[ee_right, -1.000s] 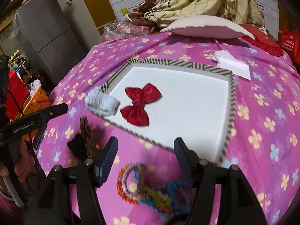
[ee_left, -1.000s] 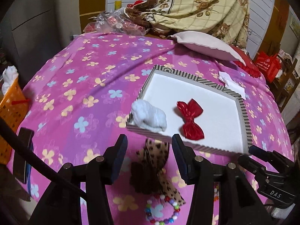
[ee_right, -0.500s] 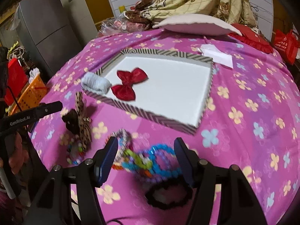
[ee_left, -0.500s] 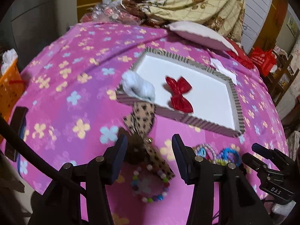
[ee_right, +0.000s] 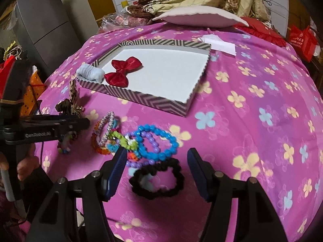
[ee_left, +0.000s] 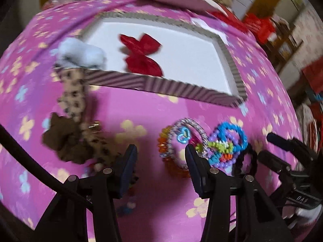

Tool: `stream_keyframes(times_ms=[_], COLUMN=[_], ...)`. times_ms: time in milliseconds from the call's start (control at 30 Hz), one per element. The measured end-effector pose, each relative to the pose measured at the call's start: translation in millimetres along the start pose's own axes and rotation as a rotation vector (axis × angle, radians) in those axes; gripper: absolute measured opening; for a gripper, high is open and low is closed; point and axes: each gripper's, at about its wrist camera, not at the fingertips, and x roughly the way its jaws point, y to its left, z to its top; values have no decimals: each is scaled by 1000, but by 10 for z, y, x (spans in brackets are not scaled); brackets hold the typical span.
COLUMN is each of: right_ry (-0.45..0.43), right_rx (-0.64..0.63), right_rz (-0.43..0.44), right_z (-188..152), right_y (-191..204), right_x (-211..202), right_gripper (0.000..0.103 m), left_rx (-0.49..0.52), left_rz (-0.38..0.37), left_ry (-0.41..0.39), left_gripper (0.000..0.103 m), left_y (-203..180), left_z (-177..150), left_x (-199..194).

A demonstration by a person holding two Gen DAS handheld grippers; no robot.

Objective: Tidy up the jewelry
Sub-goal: 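Move left tool to the silver bangle while right tool reaches the black scrunchie, then grasp and lift the silver bangle with left tool while right tool lifts the black scrunchie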

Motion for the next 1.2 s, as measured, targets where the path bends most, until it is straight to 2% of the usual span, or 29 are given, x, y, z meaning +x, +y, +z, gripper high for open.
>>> stream_keyframes(times_ms=[333, 433, 600, 633, 733, 767, 900, 933, 967, 1000, 1200], right_ry=[23, 9, 41, 48, 56, 60, 51, 51, 47, 47, 3], right_rx=[-8, -4, 6, 4, -3, -6, -49, -61, -65, -63, -72], right_rz=[-25, -33, -27, -26, -28, -31, -74, -83, -92, -86, -66], right_z=[-145, -169, -232, -247, -272, -281, -298, -301, -304, -308, -242], right_y=[-117, -147, -191, -188, -175, -173, -145, -136, -136, -143, -124], right_x=[-1, -21, 59, 85, 156, 189, 255, 258, 249, 238, 7], right_gripper=[65, 65, 63, 59, 51, 48, 26, 17, 14, 9, 8], left_rx=[138, 167, 183, 185, 171, 169, 175, 180, 178, 165, 81], left_rz=[16, 22, 1, -1, -16, -20, -26, -21, -19, -26, -74], left_ry=[11, 17, 31, 38, 45, 40, 32, 25, 20, 15, -24], left_gripper=[54, 54, 54, 54, 38, 30, 24, 18, 13, 13, 13], left_y=[-138, -162, -167, -168, -165, -164, -192, -203, -201, -186, -36], left_z=[156, 186, 251, 263, 281, 290, 281, 273, 268, 267, 292], left_x=[165, 223, 284, 304, 348, 347, 338, 317, 299, 271, 11])
